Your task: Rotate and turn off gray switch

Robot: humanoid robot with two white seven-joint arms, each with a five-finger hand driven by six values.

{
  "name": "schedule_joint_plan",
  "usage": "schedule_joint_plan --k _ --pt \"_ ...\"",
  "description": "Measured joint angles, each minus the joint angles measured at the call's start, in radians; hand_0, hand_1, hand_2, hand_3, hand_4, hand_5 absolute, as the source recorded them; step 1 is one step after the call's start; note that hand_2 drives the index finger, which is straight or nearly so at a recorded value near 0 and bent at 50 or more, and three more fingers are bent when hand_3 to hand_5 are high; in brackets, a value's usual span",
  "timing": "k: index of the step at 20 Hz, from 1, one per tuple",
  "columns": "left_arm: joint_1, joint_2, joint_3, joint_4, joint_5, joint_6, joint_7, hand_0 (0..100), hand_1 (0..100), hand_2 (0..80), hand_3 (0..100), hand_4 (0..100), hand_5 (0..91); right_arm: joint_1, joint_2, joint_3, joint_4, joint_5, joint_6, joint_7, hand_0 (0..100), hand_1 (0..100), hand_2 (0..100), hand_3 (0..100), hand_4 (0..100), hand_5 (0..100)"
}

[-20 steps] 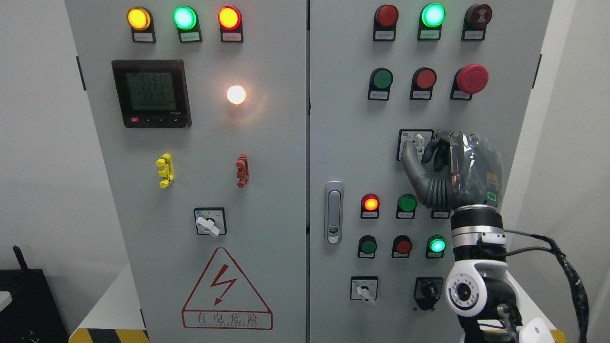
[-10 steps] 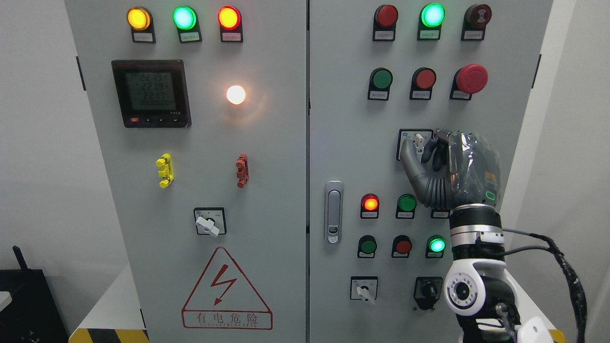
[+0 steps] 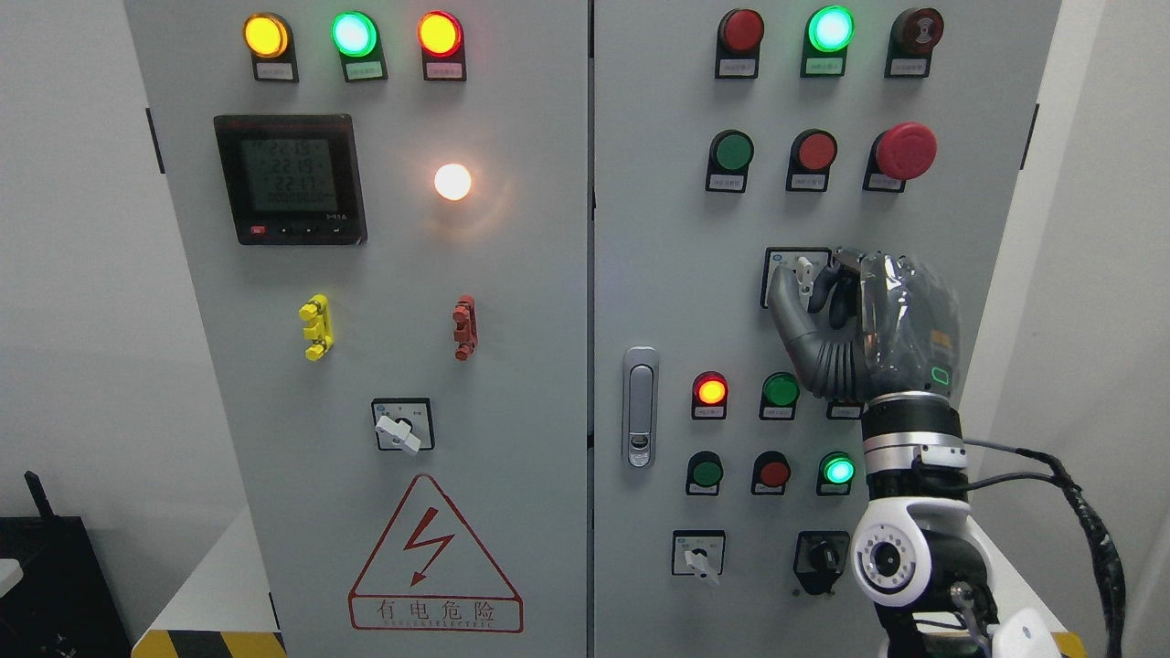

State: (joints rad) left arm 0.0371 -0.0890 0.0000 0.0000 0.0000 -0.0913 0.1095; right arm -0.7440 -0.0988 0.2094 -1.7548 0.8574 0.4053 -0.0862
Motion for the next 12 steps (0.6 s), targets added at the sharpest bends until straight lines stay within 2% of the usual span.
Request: schedule_joint_plan --k 12 --pt "0.000 0.000 0.000 0.000 0.000 0.000 0.000 12 39 0.0 0 0 0.0 0.005 -0.008 -0.009 -0.012 0.001 0.001 -0.007 52 30 76 97 87 99"
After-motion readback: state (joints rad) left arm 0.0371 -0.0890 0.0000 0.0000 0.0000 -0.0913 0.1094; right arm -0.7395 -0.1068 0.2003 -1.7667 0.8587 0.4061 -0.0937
